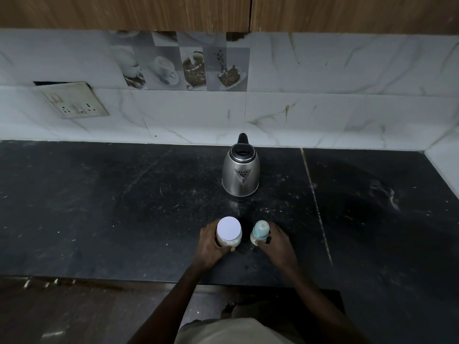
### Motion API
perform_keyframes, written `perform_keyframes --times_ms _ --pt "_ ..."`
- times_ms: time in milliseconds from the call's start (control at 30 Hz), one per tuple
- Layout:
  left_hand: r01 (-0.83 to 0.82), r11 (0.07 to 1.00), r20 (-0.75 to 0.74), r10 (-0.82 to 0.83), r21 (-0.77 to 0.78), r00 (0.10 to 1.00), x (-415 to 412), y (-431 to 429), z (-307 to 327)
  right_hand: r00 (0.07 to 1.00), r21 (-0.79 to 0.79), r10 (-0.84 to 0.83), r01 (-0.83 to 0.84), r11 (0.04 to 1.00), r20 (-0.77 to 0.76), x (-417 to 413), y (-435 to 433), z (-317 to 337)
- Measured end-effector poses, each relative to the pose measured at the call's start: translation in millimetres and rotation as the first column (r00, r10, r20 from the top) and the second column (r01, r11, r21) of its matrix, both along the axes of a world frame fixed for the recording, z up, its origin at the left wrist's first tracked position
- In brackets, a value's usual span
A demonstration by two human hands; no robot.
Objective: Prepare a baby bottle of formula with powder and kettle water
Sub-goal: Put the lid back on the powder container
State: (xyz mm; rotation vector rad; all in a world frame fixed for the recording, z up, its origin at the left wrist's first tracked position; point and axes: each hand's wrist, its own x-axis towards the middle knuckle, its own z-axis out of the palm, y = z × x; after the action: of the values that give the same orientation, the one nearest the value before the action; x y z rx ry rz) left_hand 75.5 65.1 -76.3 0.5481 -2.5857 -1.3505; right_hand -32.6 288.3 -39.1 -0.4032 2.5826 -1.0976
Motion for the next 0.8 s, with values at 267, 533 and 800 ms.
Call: perform_keyframes --times_ms 267,533,800 --pt "-0.038 0.999 0.005 0.038 0.005 0.999 -11.8 -3.7 -1.9 0.998 -0.013 -0.054 0.053 0.998 -0.02 9.1 -4.9 -5.0" --pt "-0.076 0.993 -0.068 0.082 0.087 0.994 -55.7 -0.5 33.4 0.997 -0.009 -0.058 0.057 0.998 -0.045 11.2 -5.8 -11.1" --pt "-0.161 0.985 -0.043 0.164 0.065 0.986 -78.0 -1.8 28.0 0.995 0.02 -0.066 0.068 0.998 -0.07 10.9 -5.7 -18.7"
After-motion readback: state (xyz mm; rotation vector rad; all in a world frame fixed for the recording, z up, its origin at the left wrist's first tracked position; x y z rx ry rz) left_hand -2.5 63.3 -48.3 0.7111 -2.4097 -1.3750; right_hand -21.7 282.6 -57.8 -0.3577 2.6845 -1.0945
